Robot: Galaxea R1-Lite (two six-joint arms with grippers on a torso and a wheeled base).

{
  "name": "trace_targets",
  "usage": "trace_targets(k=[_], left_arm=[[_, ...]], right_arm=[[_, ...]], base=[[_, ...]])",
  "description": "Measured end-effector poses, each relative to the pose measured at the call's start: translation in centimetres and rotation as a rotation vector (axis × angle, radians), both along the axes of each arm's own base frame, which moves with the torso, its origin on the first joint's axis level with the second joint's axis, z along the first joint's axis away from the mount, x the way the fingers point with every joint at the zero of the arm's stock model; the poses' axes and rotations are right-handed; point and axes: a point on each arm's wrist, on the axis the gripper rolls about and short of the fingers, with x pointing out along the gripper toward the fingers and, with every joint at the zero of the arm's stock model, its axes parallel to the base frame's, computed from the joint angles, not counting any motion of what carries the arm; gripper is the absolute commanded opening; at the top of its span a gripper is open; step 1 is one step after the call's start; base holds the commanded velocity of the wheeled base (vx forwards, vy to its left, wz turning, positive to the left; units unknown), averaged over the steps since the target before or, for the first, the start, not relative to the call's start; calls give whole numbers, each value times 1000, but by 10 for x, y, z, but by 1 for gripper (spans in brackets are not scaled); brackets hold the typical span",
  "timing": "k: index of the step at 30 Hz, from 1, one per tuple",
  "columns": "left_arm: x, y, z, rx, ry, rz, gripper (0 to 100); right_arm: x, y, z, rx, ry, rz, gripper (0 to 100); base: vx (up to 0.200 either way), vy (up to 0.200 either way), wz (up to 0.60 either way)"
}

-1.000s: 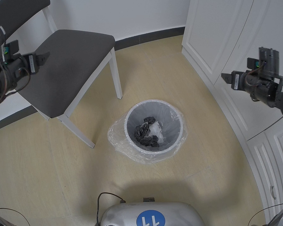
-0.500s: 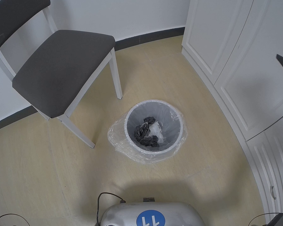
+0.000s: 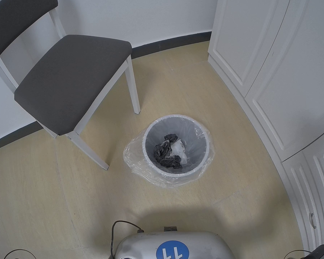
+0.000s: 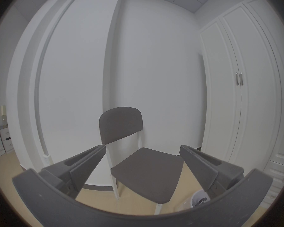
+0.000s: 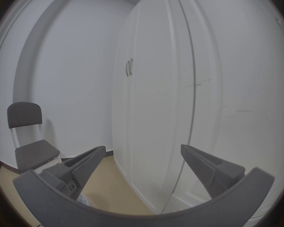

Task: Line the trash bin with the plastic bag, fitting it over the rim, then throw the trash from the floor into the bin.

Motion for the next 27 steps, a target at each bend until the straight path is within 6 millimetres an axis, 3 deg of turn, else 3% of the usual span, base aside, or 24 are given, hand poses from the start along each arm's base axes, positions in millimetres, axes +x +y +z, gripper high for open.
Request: trace_targets(k=[6,12,21,27], left_arm=[[-36,4,-21,-4,-16,3,100],[-64,7,-40,-7,-38,3,100],[-91,10,-63,-34,-76,21,100],[-98,11,-66,-69,-104,45,100]], right_arm=[[-36,4,-33,-24,-63,-3,100],[-55,7,-66,-3,-50,101,100],[-66,5,-97,20,-71,257,100],[-68,5,-101,36,-88,249,100]], base=[[0,0,0],[0,0,0],[0,0,0],[0,0,0]])
